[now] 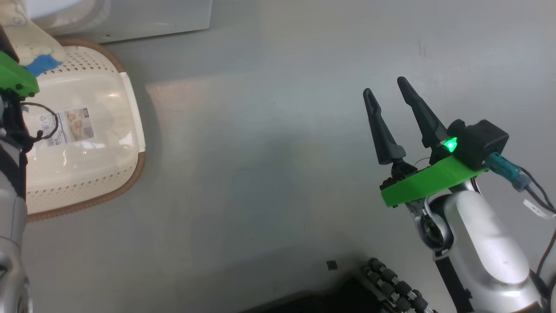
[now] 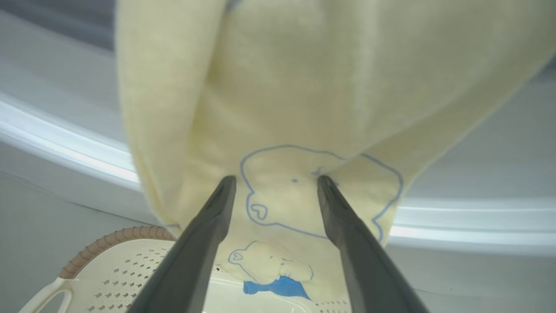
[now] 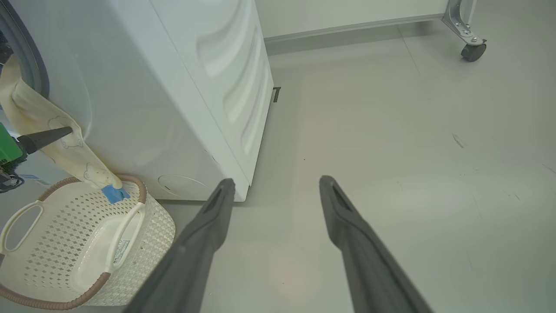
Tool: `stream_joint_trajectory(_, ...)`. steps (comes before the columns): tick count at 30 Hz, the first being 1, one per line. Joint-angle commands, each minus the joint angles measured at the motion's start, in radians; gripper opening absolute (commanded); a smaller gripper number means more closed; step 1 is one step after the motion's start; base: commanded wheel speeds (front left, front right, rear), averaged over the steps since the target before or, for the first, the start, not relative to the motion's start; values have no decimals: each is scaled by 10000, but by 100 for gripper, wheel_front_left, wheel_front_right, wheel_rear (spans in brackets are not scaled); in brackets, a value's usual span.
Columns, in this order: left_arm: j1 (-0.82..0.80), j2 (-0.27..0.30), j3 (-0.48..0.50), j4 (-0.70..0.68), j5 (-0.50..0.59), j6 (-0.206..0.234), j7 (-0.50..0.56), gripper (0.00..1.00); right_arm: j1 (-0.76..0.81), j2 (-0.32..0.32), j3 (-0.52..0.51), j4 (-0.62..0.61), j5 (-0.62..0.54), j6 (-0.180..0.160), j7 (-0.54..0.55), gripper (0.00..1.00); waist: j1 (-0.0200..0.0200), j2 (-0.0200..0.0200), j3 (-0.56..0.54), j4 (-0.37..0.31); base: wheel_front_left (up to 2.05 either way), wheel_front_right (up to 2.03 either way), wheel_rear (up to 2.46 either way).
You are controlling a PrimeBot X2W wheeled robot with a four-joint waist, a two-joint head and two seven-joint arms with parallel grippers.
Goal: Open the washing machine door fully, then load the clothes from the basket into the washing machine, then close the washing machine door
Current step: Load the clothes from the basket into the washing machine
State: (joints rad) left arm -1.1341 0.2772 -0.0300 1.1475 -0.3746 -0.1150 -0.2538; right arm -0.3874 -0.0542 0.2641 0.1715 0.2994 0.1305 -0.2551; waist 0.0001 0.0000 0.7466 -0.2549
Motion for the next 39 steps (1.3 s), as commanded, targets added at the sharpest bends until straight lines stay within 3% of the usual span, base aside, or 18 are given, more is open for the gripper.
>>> stream_joint_trajectory(1, -341, 598, 173, -97, -97, -5, -21, 100, 60, 37, 171, -254, 89, 2, -67, 100, -1, 0, 31, -29, 0, 0, 0)
stream_joint_trajectory(2, -417, 610, 178, -31, -126, -14, -25, 100, 55, 38, 169, -255, 100, 2, -67, 100, -1, 0, 43, -39, 0, 0, 0)
stream_joint_trajectory(3, -484, 621, 184, 20, -154, -22, -30, 84, 51, 38, 167, -256, 110, 2, -67, 100, -1, 0, 53, -45, 0, 0, 0)
stream_joint_trajectory(4, -540, 627, 189, 58, -183, -33, -36, 44, 47, 38, 163, -257, 116, 2, -67, 100, -1, 0, 61, -48, 0, 0, 0)
stream_joint_trajectory(6, -625, 634, 181, 105, -225, -54, -48, 0, 48, 38, 152, -254, 129, 2, -67, 100, -1, 0, 67, -44, 0, 0, 0)
stream_joint_trajectory(22, 125, 859, 416, -1593, -102, -119, -78, 0, 110, 39, 109, -154, 69, 2, -67, 100, -1, 0, -304, 211, 0, 0, 0)
stream_joint_trajectory(34, 2034, 1000, 986, -5551, 927, 85, -79, 0, 310, 39, 134, -106, -31, 2, -67, 100, -1, 0, -786, 458, 0, 0, 0)
stream_joint_trajectory(39, 2140, 1049, 1046, -6450, 1005, 44, -79, 0, 292, 39, 213, -155, -14, 2, -67, 100, -1, 0, -659, 464, 0, 0, 0)
